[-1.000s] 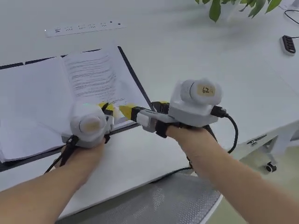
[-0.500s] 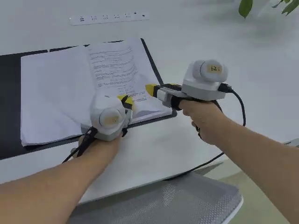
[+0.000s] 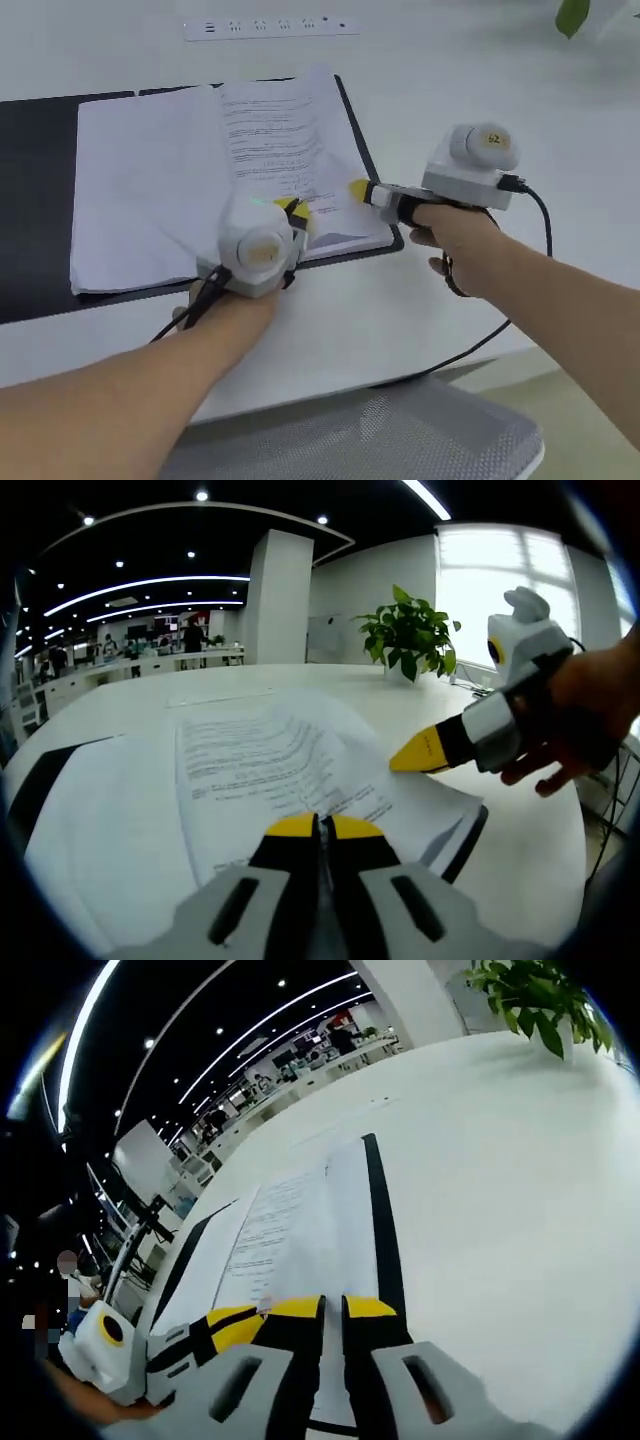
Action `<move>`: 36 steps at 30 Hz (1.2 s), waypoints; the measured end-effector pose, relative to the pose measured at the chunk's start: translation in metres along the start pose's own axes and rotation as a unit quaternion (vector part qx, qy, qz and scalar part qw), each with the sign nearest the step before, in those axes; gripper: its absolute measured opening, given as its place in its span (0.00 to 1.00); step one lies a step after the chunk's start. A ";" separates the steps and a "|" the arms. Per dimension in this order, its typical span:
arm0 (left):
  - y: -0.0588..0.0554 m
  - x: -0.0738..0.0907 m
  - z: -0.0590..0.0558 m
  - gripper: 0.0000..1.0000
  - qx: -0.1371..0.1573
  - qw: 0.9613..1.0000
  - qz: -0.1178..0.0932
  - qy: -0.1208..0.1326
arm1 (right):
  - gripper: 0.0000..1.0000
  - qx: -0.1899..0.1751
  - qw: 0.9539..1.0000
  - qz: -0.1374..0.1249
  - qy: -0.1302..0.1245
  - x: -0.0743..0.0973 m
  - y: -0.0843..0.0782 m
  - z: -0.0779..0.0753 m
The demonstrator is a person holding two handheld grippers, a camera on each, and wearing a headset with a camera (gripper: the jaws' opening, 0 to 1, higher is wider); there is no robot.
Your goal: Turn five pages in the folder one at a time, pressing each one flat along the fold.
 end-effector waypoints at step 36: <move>0.048 0.074 0.017 0.21 -0.006 1.000 0.019 -0.022 | 0.00 -0.089 0.994 -0.047 0.043 0.051 0.023 0.072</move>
Point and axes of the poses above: the centre of the closed fingertips' face, and the gripper's own axes: x roughly backward along the fingers, z roughly to its left, y roughly out of its top, the point moved 10 cm from there along x, roughly backward along the fingers, and after that the axes turned 1 degree about z, right-handed, at the moved point
